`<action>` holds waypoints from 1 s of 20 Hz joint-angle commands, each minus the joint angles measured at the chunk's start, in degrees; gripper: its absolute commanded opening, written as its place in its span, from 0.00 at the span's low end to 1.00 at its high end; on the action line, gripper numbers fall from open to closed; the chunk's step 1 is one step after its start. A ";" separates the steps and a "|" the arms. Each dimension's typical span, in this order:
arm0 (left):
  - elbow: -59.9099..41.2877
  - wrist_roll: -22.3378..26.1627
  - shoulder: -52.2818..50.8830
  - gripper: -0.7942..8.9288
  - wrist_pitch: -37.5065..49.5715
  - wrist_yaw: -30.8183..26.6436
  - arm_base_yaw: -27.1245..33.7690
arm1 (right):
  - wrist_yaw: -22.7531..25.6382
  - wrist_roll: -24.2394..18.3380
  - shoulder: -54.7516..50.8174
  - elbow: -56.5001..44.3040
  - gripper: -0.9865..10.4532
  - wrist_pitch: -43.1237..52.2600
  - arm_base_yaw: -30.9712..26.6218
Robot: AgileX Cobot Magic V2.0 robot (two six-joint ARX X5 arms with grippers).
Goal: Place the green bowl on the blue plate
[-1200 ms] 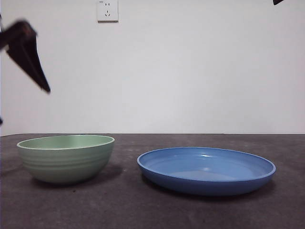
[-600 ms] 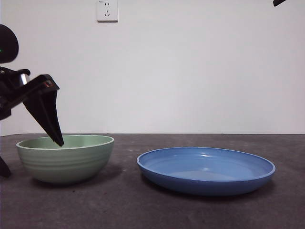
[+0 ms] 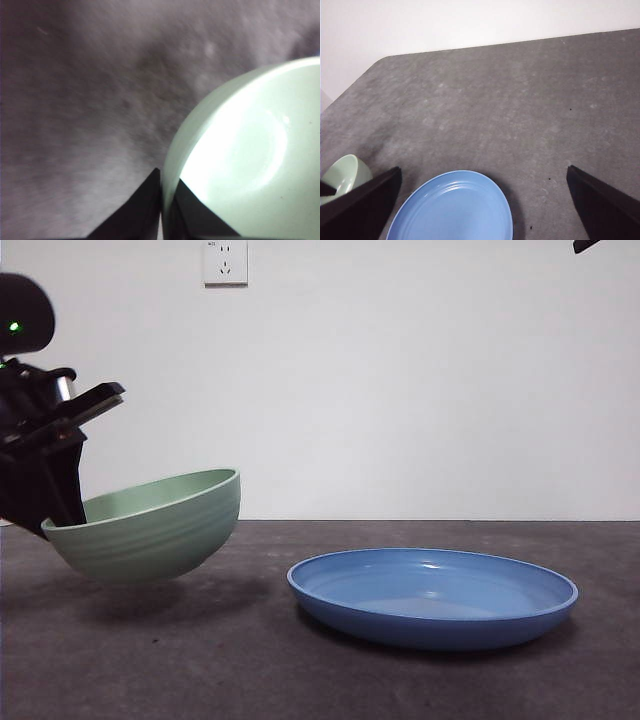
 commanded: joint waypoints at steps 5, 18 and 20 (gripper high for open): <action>16.06 -2.58 3.89 0.09 -6.75 -8.48 -11.08 | -0.20 0.00 0.44 0.96 0.61 0.44 0.24; 52.65 -0.04 36.24 0.09 -21.99 -17.44 -31.54 | -0.17 0.02 0.44 0.96 0.61 -0.76 2.36; 52.83 -0.07 37.22 0.09 -22.14 -15.98 -32.46 | -0.17 0.00 0.44 0.96 0.61 -0.74 2.75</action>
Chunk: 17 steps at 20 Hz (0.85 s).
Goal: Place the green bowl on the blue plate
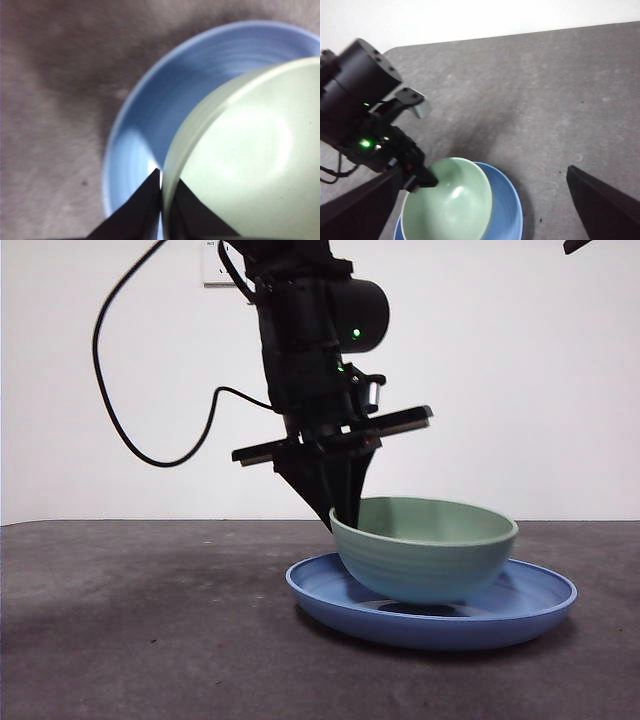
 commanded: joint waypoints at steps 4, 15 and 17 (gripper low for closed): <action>2.10 1.66 3.21 0.09 -2.93 1.29 -1.62 | -0.15 -0.02 0.44 0.96 0.61 0.37 0.48; 17.09 3.43 3.15 0.55 -12.24 1.64 -1.53 | -0.17 -0.02 0.44 0.96 0.61 0.37 0.48; 22.34 6.73 2.38 0.67 -17.68 1.64 -1.57 | -0.17 -0.02 0.42 0.96 0.61 0.39 0.48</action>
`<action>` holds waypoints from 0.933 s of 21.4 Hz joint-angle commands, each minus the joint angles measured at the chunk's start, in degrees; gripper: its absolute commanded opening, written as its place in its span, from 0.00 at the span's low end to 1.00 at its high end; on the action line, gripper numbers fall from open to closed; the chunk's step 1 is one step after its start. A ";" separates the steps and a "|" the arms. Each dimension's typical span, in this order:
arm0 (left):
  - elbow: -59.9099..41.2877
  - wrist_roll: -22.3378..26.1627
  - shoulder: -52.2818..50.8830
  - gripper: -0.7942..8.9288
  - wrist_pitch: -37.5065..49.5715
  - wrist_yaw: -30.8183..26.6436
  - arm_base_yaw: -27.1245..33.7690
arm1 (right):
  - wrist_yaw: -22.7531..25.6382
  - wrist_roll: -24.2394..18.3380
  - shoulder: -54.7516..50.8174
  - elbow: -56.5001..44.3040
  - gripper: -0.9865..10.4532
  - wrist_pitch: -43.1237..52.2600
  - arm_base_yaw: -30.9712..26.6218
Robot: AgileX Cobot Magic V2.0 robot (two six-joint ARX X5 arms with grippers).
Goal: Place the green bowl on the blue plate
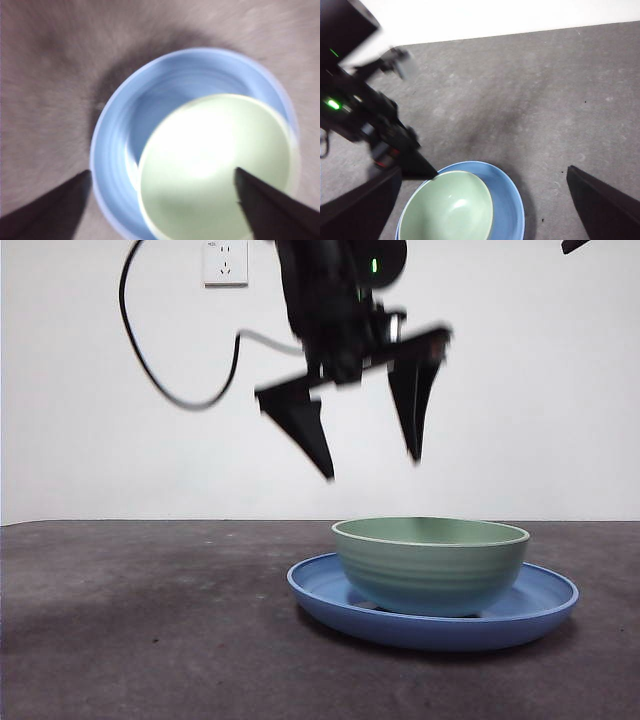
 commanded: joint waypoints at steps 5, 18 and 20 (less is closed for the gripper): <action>6.27 6.14 -8.61 0.77 -10.69 0.46 -0.68 | -0.17 -0.02 0.44 0.96 0.61 0.39 0.24; 1.60 9.62 -44.46 0.76 -13.07 0.44 -0.70 | -0.15 -0.04 0.44 0.96 0.61 0.26 0.24; -6.73 11.74 -53.05 0.76 -13.07 0.44 -0.70 | -0.17 -0.04 0.42 0.96 0.61 0.26 0.24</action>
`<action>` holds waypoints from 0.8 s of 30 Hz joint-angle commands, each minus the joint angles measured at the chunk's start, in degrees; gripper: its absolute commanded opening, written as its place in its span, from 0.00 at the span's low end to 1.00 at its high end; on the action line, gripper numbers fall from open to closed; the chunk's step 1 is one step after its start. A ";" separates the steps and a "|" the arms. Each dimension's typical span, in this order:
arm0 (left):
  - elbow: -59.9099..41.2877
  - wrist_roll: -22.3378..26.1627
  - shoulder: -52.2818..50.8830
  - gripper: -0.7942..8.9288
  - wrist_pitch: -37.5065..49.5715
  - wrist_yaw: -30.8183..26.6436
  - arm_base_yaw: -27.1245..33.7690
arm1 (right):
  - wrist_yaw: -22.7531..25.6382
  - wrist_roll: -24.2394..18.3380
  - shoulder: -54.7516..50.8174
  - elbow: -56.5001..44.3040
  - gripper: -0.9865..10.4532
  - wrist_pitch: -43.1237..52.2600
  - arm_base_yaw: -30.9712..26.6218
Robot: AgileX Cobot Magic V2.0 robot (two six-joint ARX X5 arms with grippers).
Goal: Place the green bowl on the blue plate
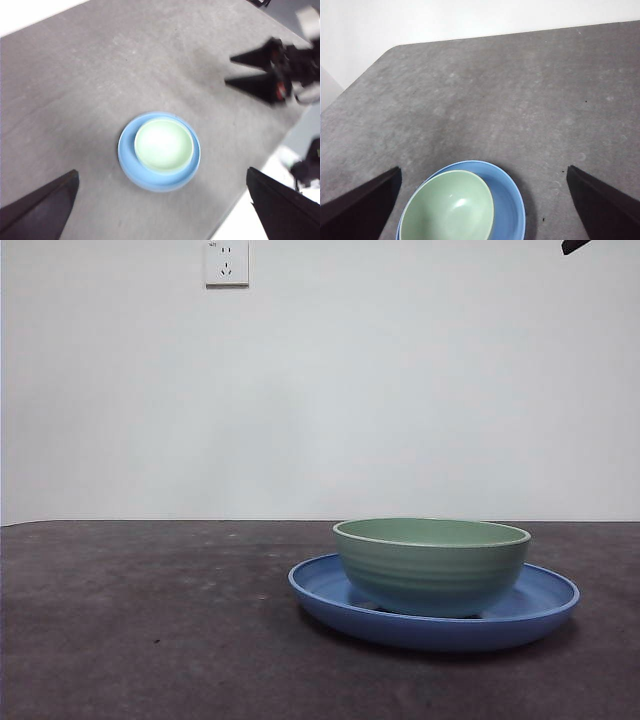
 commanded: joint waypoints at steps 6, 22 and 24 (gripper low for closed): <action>-37.81 1.46 -34.93 0.76 5.44 0.28 -0.57 | -0.20 0.00 0.44 0.96 0.61 0.35 0.24; -59.80 1.90 -59.74 0.76 13.68 -2.12 -0.48 | -6.40 1.88 1.64 0.98 0.61 -7.06 0.26; -59.80 2.78 -59.74 0.76 14.75 -2.12 -0.48 | -7.74 2.14 3.06 0.98 0.61 -9.38 0.33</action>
